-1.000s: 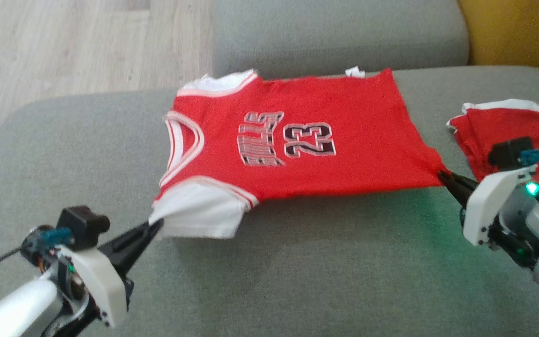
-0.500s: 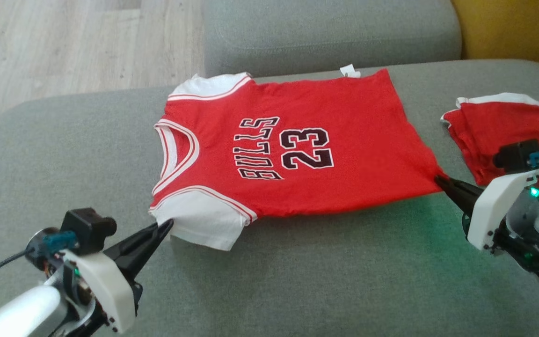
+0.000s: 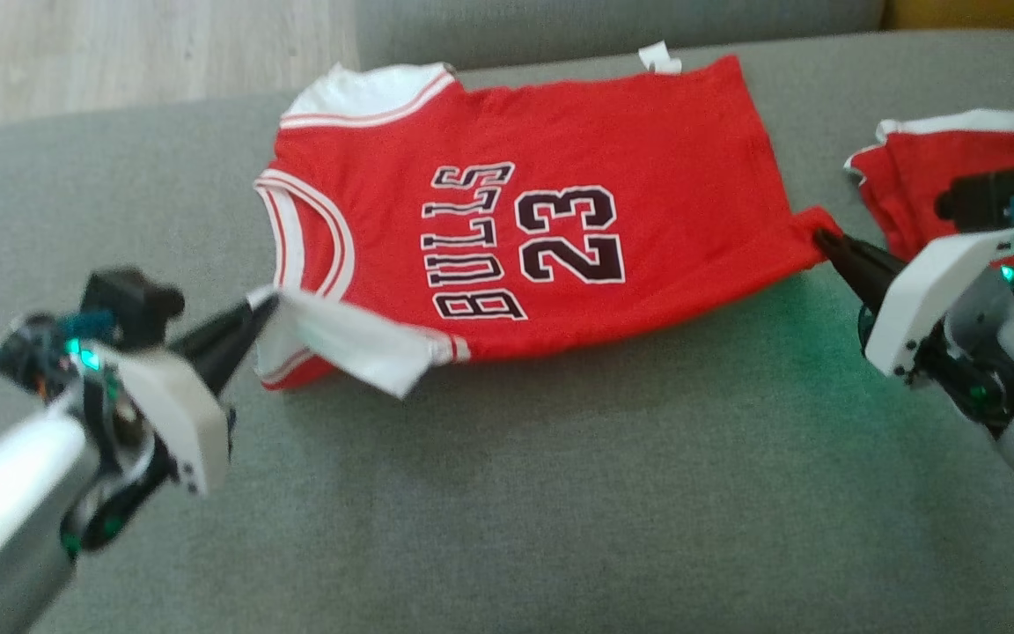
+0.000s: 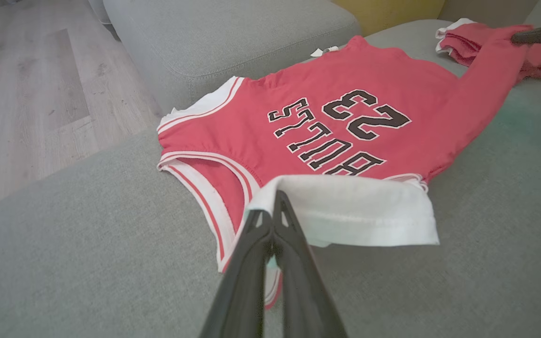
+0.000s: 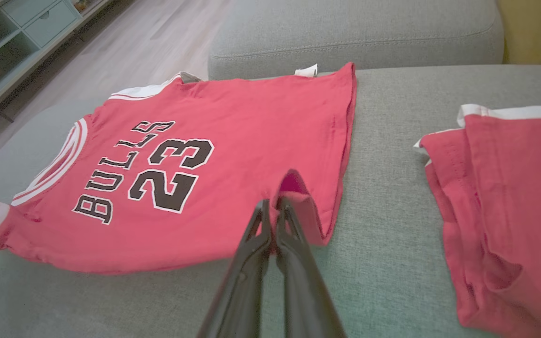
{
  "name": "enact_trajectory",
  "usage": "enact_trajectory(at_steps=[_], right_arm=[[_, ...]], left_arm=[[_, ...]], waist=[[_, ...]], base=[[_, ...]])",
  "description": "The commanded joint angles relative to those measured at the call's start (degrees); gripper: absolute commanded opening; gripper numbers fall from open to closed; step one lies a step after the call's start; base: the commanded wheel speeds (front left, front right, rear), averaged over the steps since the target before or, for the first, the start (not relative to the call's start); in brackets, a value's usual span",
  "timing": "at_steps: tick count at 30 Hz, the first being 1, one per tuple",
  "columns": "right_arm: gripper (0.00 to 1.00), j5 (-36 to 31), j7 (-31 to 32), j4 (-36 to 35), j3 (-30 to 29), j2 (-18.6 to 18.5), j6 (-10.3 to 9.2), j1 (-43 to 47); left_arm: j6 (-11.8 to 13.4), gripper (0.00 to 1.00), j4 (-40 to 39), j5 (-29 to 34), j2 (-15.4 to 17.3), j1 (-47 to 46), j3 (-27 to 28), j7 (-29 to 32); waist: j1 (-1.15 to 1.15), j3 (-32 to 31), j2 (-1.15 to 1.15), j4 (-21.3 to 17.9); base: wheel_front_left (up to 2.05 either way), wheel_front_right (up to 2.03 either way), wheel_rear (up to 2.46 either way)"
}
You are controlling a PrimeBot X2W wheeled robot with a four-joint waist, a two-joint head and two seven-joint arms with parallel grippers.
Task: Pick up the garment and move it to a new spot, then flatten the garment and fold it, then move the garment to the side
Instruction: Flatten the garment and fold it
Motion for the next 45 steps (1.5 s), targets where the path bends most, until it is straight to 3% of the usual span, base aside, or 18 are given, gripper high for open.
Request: enact_trajectory(at_steps=[1,20,21,22,23,28,32,37,40,45], right_arm=[[0.00,-0.52,0.02,-0.18,-0.69,-0.28,-0.05,-1.53],[0.00,-3.56,-0.87,10.71,0.54,5.42,-0.05,-13.62],[0.74,-3.68,-1.41,11.17,0.59,5.72,-0.05,-14.06],[1.00,-2.99,-0.82,11.73,0.58,6.16,-0.05,-14.12],[1.00,-2.96,-0.85,11.72,0.88,6.30,-0.05,-14.48],[1.00,-1.36,-6.64,12.64,-1.54,6.50,-0.05,-16.24],[1.00,-0.79,-18.89,11.42,-5.33,7.05,-0.05,-16.28],[1.00,-3.23,-23.34,11.29,-9.70,8.33,-0.05,-15.38],[1.00,-9.02,-23.61,8.41,-18.48,9.97,-0.05,-14.11],[1.00,-23.82,-23.64,-0.79,-35.94,16.54,-0.05,-3.31]], left_arm=[[-0.33,0.00,-0.13,0.55,1.58,-4.61,3.61,0.23],[-4.60,0.00,22.21,10.77,-7.86,-26.09,-1.37,2.58],[-4.64,0.00,23.23,11.18,-8.32,-26.79,-1.55,2.20],[-4.49,0.42,24.18,11.69,-8.84,-27.44,-1.57,1.37],[-4.02,1.00,25.04,12.23,-9.45,-28.07,-1.41,0.07],[1.26,1.00,29.46,12.53,-13.13,-30.13,2.54,-10.10],[5.00,1.00,30.24,11.62,-16.72,-29.90,6.34,-21.52],[6.92,1.00,27.68,9.93,-19.04,-26.18,9.21,-26.00],[8.62,1.00,23.81,9.77,-19.10,-22.40,12.05,-26.84],[12.85,1.00,14.04,12.33,-20.28,-13.18,18.96,-26.96]], waist=[[-0.01,1.52,0.00,-0.18],[-0.01,12.63,0.00,-0.94],[-0.01,12.92,0.00,-0.98],[-0.01,13.10,0.00,-1.00],[-0.01,13.28,0.00,-1.02],[-0.01,12.88,0.00,-1.08],[-0.01,10.32,0.00,-0.92],[-0.01,7.41,0.00,-1.04],[-0.01,5.70,0.00,-1.33],[-0.01,2.98,0.00,-1.19]], base=[[0.00,0.00,0.00],[0.00,0.00,0.00],[0.00,0.00,0.00],[0.00,0.00,0.00],[0.00,0.00,0.00],[0.00,0.00,0.00],[0.00,0.00,0.00],[0.00,0.00,0.00],[0.00,0.00,0.00],[0.00,0.00,0.00]])
